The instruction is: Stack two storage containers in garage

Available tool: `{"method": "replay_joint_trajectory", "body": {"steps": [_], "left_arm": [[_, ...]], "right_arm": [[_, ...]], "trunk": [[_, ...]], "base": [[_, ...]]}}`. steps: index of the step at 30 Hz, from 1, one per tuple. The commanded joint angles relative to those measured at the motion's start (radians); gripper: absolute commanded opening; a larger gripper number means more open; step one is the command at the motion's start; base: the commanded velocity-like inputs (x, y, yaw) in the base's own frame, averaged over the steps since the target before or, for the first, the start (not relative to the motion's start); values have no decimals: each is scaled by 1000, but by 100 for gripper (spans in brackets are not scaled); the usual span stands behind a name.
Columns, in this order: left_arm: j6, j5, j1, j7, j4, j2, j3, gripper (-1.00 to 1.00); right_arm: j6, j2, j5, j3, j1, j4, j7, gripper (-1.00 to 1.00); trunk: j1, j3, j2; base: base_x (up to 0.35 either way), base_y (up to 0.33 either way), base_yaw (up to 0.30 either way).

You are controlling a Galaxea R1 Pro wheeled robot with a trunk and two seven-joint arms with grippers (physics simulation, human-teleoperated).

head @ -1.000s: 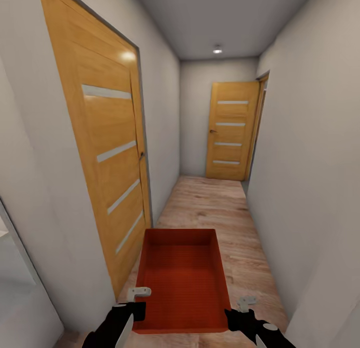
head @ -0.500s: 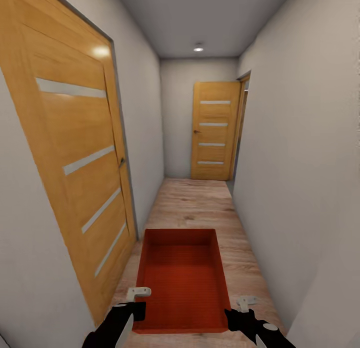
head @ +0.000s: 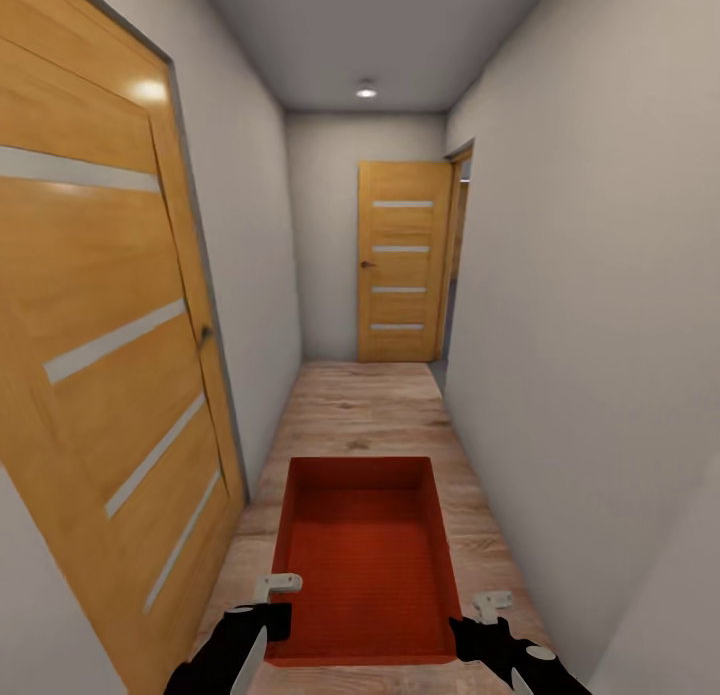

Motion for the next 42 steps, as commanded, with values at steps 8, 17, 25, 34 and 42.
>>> {"method": "replay_joint_trajectory", "body": {"steps": [8, 17, 25, 34, 42], "left_arm": [[7, -37, -1, 3, -6, -1, 65, -100], [7, -37, -1, 3, -6, -1, 65, -100], [7, -37, -1, 3, -6, -1, 65, -100], [7, -36, -1, 1, -4, -1, 66, -100], [7, -36, -1, 1, -4, -3, 66, -100]], "right_arm": [[-1, -1, -12, 7, 0, 1, 2, -100], [-1, -1, -12, 7, 0, 1, 2, -100], [-1, -1, -12, 7, 0, 1, 2, -100], [-1, -1, -12, 7, 0, 1, 2, -100], [-1, -1, -12, 7, 0, 1, 2, -100]], "trunk": [[1, -2, -2], [1, -2, -2], [1, -2, -2], [1, -2, -2], [1, -2, -2]], "base": [[327, 75, -3], [327, 11, 0], [327, 0, 0], [327, 0, 0], [327, 0, 0]]}}
